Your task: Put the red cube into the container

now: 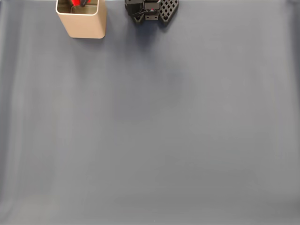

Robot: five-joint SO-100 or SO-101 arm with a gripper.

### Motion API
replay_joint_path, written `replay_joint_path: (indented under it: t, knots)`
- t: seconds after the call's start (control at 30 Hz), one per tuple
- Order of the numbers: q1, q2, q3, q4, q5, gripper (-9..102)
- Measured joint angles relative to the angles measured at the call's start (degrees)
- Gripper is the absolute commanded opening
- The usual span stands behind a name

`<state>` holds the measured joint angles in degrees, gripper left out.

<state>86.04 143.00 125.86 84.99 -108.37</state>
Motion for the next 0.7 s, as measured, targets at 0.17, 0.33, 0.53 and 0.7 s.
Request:
replay_joint_path:
  t: [0.17, 0.33, 0.53, 0.7]
  knots:
    - [0.1, 0.7, 0.6, -0.2, -0.4, 0]
    - [0.2, 1.1, 1.6, -0.4, -0.4, 0]
    - [0.2, 1.2, 2.0, -1.9, 0.1, 6]
    - [0.2, 1.5, 2.4, -3.9, 1.6, 17]
